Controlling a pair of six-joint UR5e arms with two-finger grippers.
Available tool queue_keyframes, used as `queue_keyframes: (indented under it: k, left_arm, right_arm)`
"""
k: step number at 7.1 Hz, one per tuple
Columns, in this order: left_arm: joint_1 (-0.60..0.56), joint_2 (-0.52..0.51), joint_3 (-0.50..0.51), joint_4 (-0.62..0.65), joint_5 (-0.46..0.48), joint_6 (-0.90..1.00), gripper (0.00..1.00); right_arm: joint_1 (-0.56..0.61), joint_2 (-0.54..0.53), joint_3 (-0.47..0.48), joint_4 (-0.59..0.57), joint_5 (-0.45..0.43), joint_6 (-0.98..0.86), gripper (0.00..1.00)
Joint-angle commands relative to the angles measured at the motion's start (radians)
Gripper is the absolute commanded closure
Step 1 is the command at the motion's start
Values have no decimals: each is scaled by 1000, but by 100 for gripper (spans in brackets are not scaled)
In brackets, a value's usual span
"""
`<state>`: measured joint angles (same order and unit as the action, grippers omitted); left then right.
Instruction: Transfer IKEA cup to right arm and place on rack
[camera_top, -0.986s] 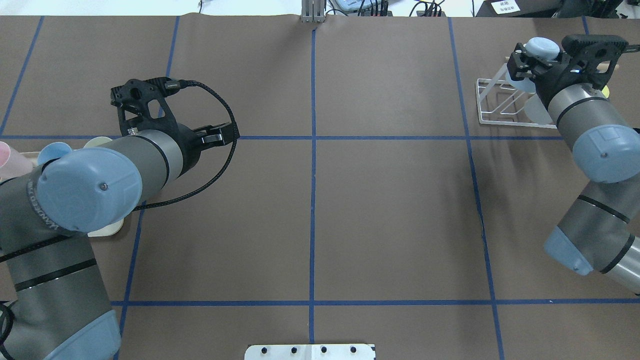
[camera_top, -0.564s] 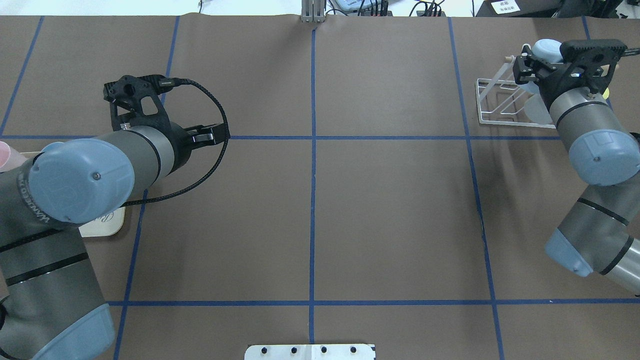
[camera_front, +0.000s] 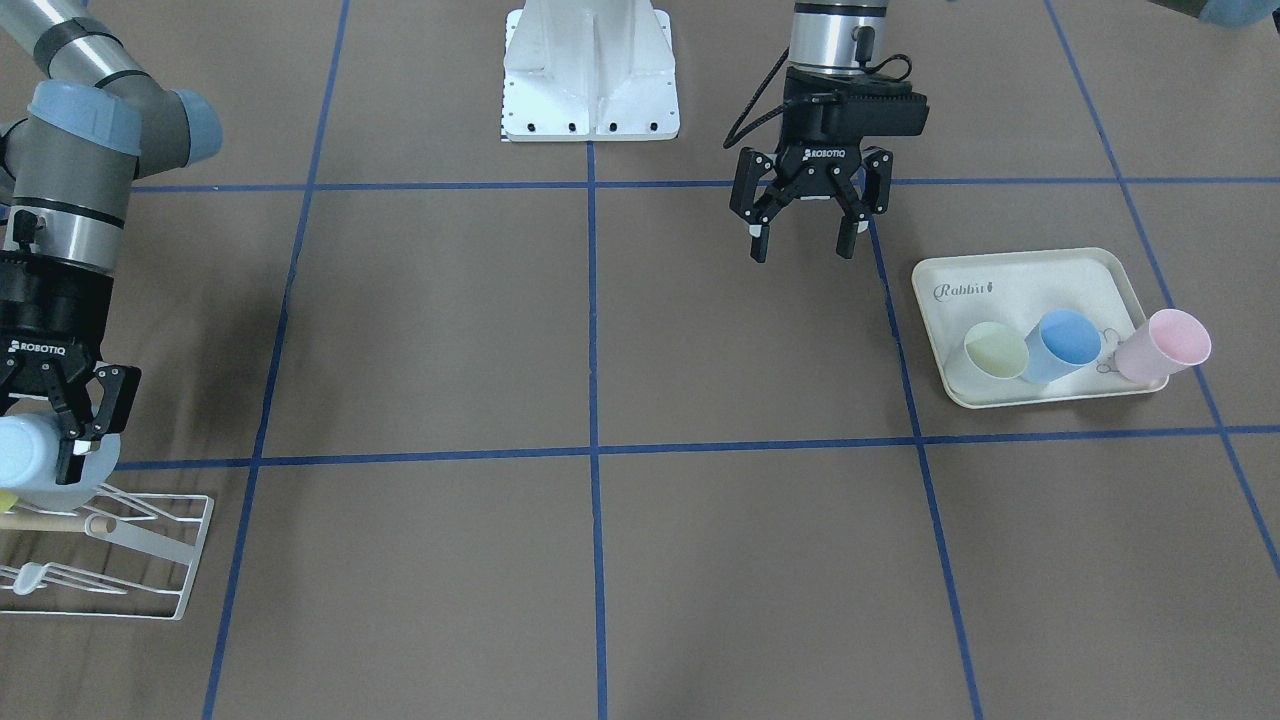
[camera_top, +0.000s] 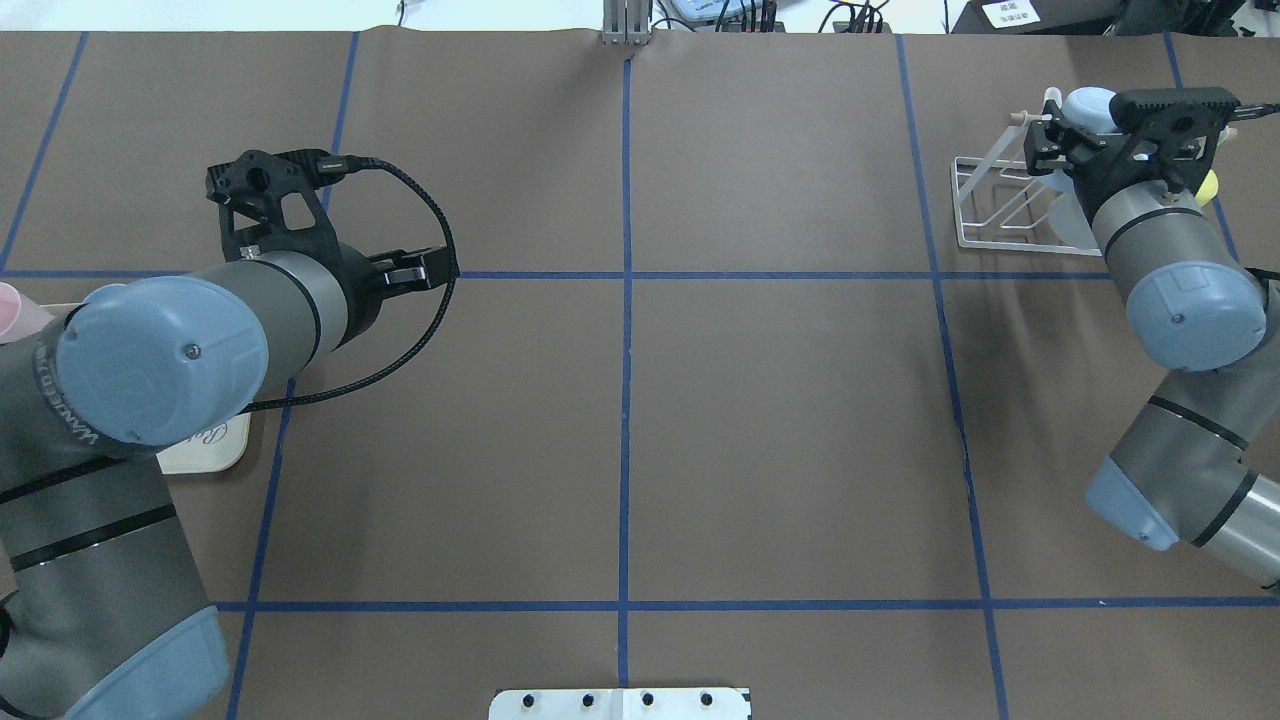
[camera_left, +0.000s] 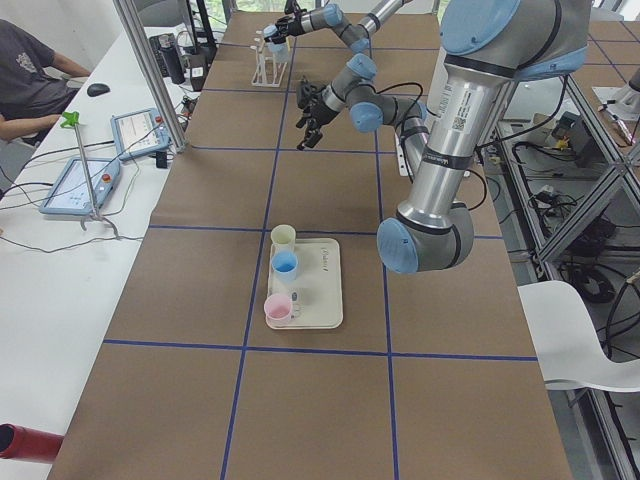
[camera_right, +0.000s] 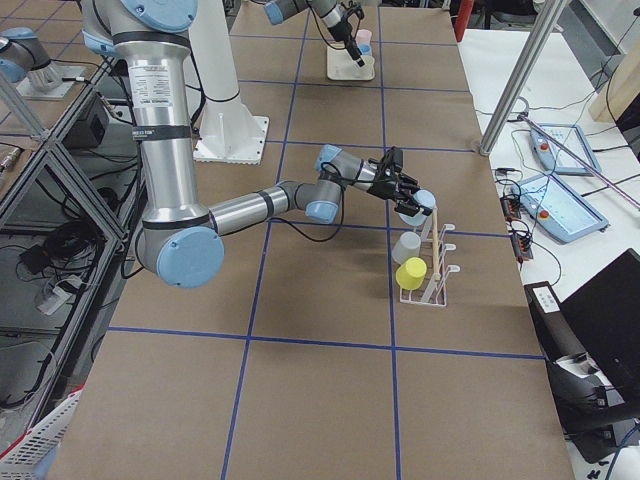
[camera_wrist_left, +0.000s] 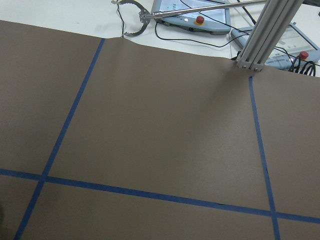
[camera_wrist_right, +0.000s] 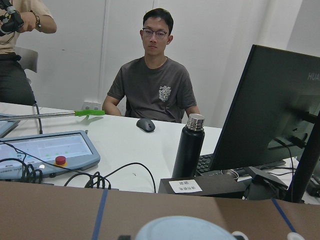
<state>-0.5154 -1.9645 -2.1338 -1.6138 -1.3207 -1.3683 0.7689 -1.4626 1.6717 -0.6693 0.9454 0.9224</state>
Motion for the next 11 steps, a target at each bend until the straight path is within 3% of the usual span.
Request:
queue_keyframes:
  k: [1,3,4,5,7,8,11]
  left_arm:
    - [0,1,0,0,0,0,0]
    - [0,3,2,0,0,0,0]
    - [0,3,2,0,0,0,0]
    - [0,16,0,0,-2,0,0]
    - [-2,27,-3,-2,-14,2,0]
    - [-12,29,-9,0,-40,3,0]
    - [-167,119,-89,76,-243,180,0]
  right_arm:
    - [-2,2,-32,2,0,-1,100]
    - [-14,4,-52,5,0,1,100]
    - [-23,4,-52,7,1,1,70]
    - [-34,5,-62,8,3,-1,1]
    - [-30,5,-38,7,22,-64,0]
    - [1,5,0,1,83,-76,0]
    - [63,-1,211,-117,251,-22,0]
